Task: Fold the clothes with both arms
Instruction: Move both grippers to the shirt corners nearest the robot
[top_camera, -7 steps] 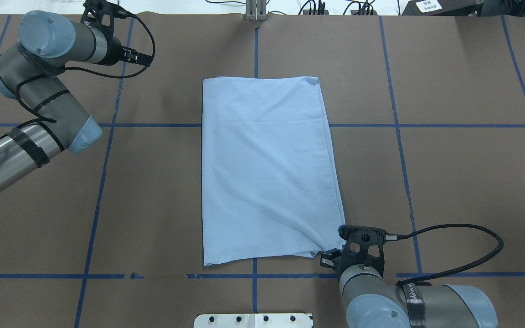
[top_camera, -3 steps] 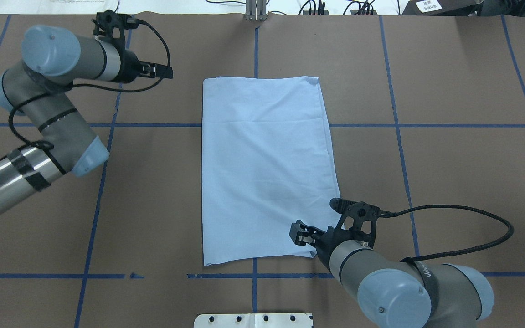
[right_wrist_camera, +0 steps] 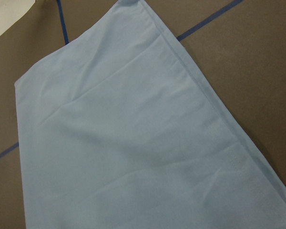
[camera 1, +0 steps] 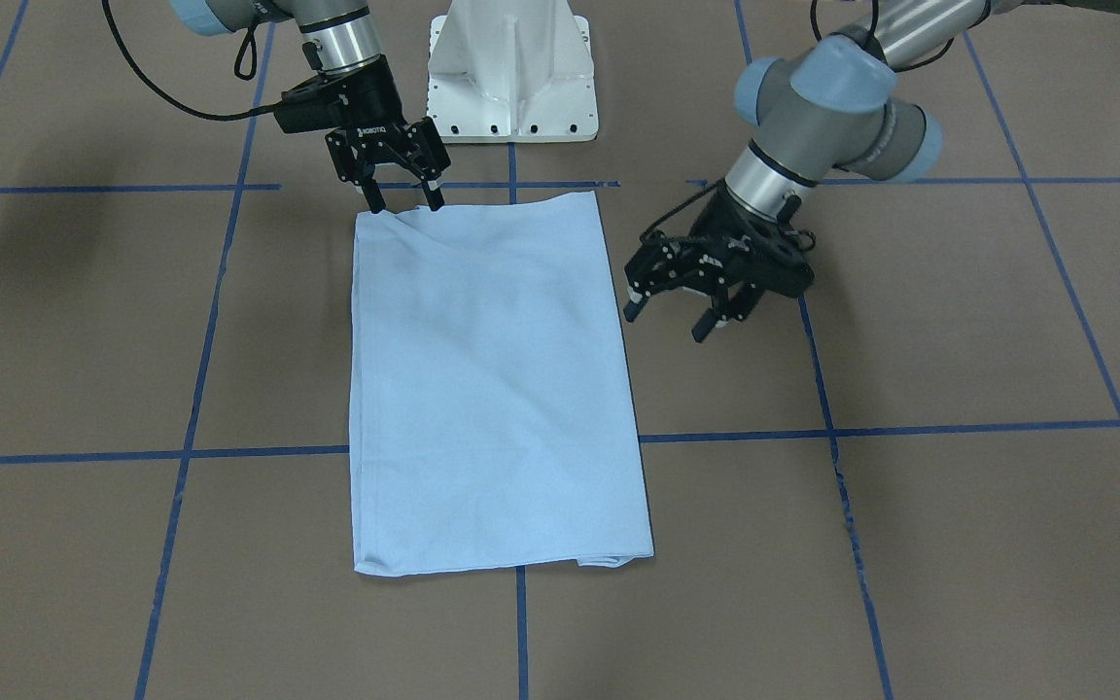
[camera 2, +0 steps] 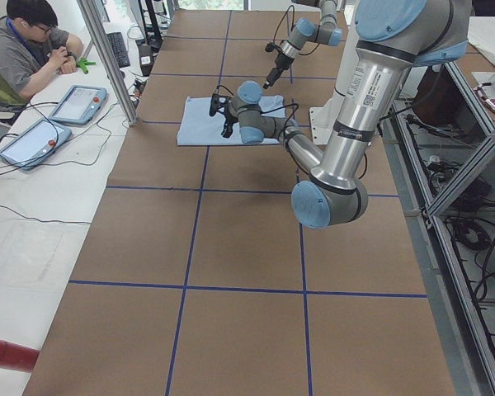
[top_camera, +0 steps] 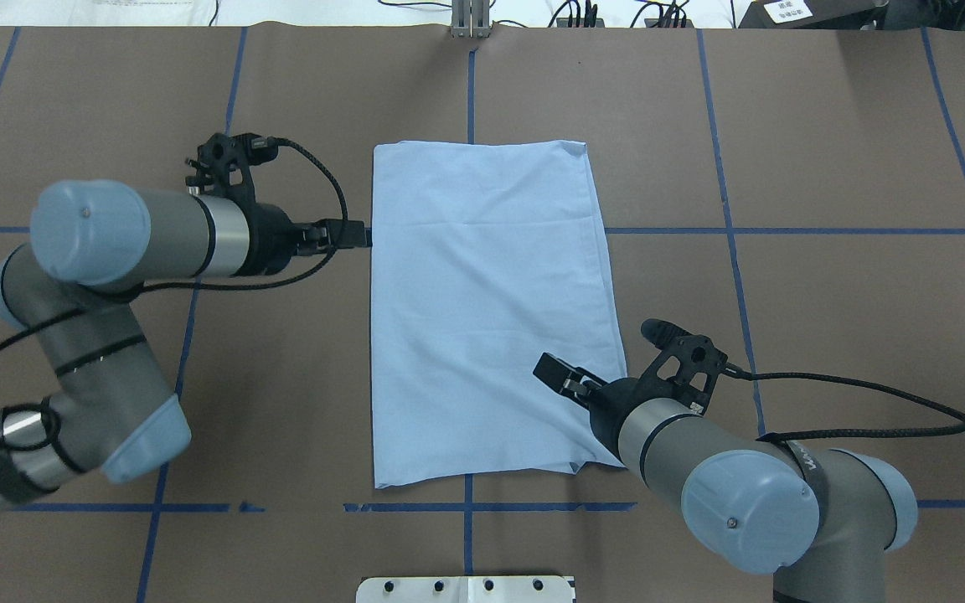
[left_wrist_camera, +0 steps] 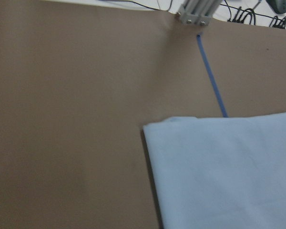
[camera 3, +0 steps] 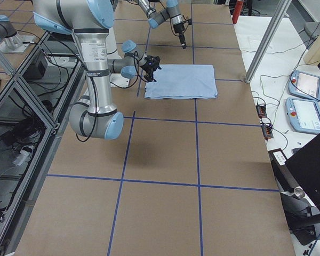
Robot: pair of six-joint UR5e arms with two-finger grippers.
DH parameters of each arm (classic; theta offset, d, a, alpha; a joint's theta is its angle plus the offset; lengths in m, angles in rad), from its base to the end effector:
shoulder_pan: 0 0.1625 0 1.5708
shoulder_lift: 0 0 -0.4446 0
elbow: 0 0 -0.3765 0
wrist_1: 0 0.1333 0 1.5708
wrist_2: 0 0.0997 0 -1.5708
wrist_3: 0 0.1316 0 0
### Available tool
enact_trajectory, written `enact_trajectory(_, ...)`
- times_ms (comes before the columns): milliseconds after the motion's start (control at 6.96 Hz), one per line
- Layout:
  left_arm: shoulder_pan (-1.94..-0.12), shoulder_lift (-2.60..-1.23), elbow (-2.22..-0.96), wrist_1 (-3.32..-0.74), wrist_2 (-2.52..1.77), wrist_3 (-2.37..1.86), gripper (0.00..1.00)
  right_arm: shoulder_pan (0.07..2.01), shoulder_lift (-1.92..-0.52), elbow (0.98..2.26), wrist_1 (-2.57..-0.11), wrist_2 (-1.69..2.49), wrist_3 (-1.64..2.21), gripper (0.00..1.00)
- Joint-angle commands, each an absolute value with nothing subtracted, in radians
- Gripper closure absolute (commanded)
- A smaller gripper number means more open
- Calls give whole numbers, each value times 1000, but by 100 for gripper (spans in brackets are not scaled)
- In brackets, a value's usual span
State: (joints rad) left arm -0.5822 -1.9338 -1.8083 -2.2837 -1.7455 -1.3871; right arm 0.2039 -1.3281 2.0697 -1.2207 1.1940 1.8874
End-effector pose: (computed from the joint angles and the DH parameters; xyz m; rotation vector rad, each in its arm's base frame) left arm 0.4565 -0.4327 0.3020 0.3521 1.2730 -0.2243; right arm -0.4911 -0.2871 0.3077 0.2826 -1.1171 0.6683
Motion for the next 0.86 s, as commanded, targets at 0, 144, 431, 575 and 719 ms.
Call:
enact_trajectory(0,-365,-1852,-1933,-2255,-1520,-1720,1,257,-1327,2045,-1221,1224,1979,0)
enact_trajectory(144,-282,-1850,-1936,-2253,-1438,-1808,14,273,-1325,2036,-1220,1233,1982,0)
enact_trajectory(431,-151,-1836,-1918,-2252,-1343,-1865,23,275,-1327,2028,-1218,1233,1980,0)
enact_trajectory(575,-125,-1823,-1901,-2253,-1339,-1867,22,275,-1325,2017,-1216,1233,1982,0)
enact_trajectory(719,-105,-1824,-1879,-2253,-1321,-1867,22,273,-1324,2016,-1216,1233,1983,0)
